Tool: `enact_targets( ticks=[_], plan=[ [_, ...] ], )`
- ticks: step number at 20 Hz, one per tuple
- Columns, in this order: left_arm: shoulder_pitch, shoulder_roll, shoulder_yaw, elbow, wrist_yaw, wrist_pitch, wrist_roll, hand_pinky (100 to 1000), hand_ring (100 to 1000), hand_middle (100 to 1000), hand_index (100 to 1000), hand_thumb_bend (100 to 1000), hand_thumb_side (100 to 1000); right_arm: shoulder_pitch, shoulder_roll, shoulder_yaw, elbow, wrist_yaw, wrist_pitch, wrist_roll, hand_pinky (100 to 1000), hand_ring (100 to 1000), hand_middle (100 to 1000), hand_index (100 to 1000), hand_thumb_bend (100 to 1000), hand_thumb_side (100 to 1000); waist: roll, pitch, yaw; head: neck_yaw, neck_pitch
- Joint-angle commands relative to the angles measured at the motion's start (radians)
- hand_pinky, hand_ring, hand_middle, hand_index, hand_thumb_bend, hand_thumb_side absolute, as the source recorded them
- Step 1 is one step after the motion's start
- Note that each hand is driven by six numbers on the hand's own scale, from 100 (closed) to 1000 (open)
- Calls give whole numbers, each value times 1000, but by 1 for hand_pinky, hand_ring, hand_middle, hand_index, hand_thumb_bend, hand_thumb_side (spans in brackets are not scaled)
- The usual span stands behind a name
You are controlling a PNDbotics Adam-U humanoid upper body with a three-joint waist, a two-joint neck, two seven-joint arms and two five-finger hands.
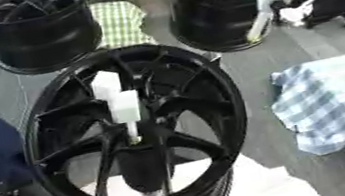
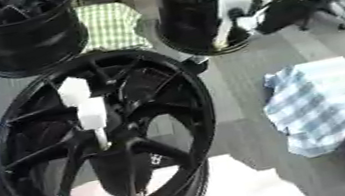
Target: Pull the pin out of the wheel hub.
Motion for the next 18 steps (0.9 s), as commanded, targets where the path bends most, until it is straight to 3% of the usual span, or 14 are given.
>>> enact_targets(
  ticks=[1,5,9,11,16,18],
  plan=[
    [-15,28,32,-26,20,8,6,526,531,549,827,100,896,39,45,-91,67,50,45,-49,802,852,864,947,153,495,9,3,-14,29,-28],
    [-18,32,39,-26,27,8,11,525,531,549,827,100,892,140,145,-191,167,112,106,-111,771,817,846,934,100,529,14,9,-21,32,-31],
    [-17,33,25,-25,25,7,1,525,532,549,826,100,891,240,246,-292,259,173,168,-173,728,762,765,906,100,515,10,-4,9,2,-12],
    [-20,30,14,-24,22,9,-1,525,532,549,826,100,890,285,291,-337,242,193,188,-201,715,744,743,898,100,508,9,-8,26,-15,-7],
    [-28,28,-14,-22,19,7,-1,524,533,549,825,100,888,399,404,-450,137,150,138,-271,678,687,695,882,100,505,8,-14,64,-42,2],
    [-31,26,-24,-19,15,6,-1,524,533,549,824,100,886,447,452,-470,90,121,109,-300,668,671,681,878,100,510,7,-16,76,-53,4]
  ],
)
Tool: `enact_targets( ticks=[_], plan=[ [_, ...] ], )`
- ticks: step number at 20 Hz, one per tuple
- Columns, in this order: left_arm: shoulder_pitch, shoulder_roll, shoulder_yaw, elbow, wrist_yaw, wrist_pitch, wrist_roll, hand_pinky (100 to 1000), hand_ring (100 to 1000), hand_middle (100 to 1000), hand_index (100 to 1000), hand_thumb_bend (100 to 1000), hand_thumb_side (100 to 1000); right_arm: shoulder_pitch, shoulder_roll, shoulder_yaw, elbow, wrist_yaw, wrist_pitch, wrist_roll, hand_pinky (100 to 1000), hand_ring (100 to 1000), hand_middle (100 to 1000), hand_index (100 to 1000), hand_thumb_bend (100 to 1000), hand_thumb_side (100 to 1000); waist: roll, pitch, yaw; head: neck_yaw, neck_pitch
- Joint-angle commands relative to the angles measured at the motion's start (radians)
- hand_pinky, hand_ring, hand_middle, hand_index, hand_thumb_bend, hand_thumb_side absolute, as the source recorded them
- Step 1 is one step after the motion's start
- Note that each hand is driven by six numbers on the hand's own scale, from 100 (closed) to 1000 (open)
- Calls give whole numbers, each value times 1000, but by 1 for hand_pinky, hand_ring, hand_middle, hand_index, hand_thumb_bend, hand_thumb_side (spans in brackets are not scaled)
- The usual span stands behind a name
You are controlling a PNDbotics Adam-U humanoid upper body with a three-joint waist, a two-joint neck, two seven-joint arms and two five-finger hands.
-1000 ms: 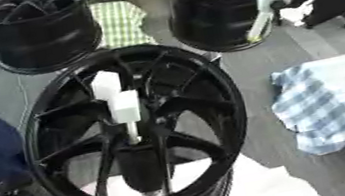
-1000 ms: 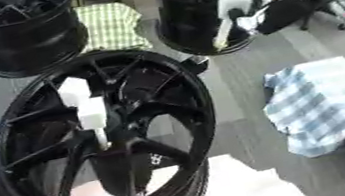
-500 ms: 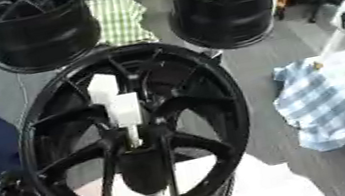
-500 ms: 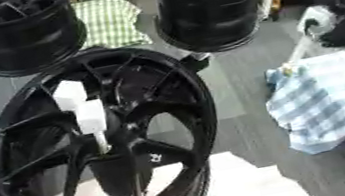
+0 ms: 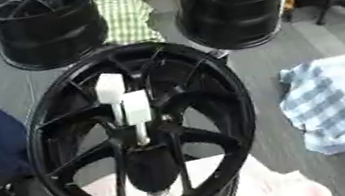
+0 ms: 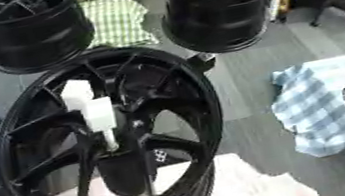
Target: Pull the pin out of the wheel hub.
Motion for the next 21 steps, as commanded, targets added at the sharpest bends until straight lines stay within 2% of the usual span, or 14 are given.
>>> enact_targets(
  ticks=[1,3,8,21],
  plan=[
    [-19,18,-17,-12,-4,-3,-2,524,533,549,824,100,886,45,53,-35,-94,-46,-42,-51,664,664,676,875,100,513,1,-10,6,-15,5],
    [-18,21,-21,-8,-7,-6,-2,523,533,549,823,100,885,93,101,-32,-134,-75,-71,-80,652,641,655,866,100,507,0,-12,8,-15,4],
    [-14,32,-33,5,-15,-28,-2,523,534,549,822,100,879,188,207,-19,-158,-149,-145,-154,647,631,646,859,100,508,-4,-18,9,-13,13],
    [-19,39,-43,29,-20,-64,-2,522,536,550,819,100,872,198,192,69,-14,-273,-327,-336,647,629,642,862,100,517,0,-14,14,-24,12]
  ],
)
